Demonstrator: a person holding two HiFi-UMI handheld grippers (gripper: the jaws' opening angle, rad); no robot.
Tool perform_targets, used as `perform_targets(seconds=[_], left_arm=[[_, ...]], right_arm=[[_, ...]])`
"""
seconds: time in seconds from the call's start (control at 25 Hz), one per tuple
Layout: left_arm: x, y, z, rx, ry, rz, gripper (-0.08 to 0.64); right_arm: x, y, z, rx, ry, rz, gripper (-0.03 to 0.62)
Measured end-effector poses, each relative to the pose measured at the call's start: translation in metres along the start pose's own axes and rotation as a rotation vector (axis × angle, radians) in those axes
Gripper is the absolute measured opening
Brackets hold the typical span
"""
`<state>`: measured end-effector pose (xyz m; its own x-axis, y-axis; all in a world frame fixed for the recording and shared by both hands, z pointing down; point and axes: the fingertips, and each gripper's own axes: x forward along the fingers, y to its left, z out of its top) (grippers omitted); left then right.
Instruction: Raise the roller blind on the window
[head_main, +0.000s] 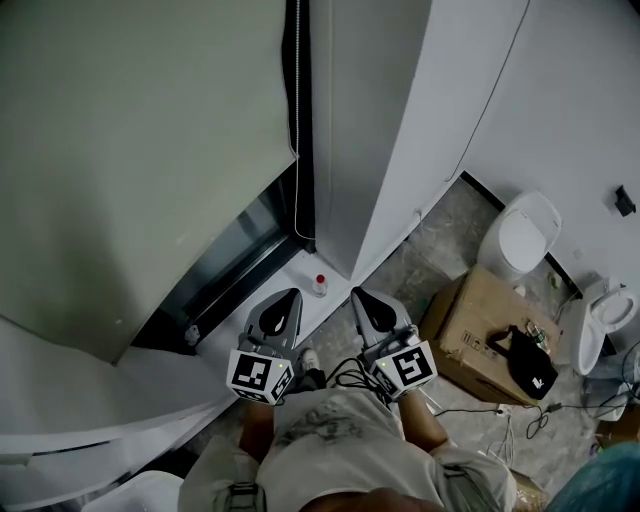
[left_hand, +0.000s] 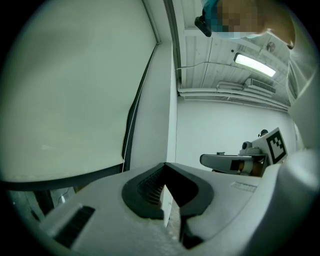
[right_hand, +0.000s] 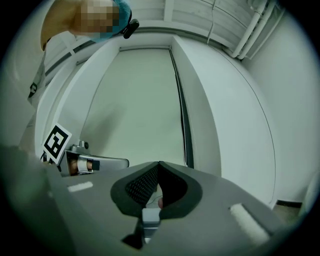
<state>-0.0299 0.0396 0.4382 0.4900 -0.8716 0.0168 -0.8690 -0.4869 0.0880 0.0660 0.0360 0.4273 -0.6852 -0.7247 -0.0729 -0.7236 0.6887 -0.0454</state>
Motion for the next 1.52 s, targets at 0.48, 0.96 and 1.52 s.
perform_targets(seconds=[0.48, 0.96, 1.52], left_arm=[[0.043, 0.051, 0.004, -0.015, 0.001, -0.052, 0.005], [0.085, 0.091, 0.008, -0.027, 0.020, -0.133, 0.005], [0.134, 0.094, 0.019, -0.002, 0.005, -0.152, 0.006]], right_arm=[[0.064, -0.017, -0.003, -0.025, -0.001, -0.032, 0.011], [0.110, -0.038, -0.012, -0.028, 0.047, -0.114, 0.011], [0.129, -0.069, -0.010, -0.026, 0.034, -0.110, 0.011]])
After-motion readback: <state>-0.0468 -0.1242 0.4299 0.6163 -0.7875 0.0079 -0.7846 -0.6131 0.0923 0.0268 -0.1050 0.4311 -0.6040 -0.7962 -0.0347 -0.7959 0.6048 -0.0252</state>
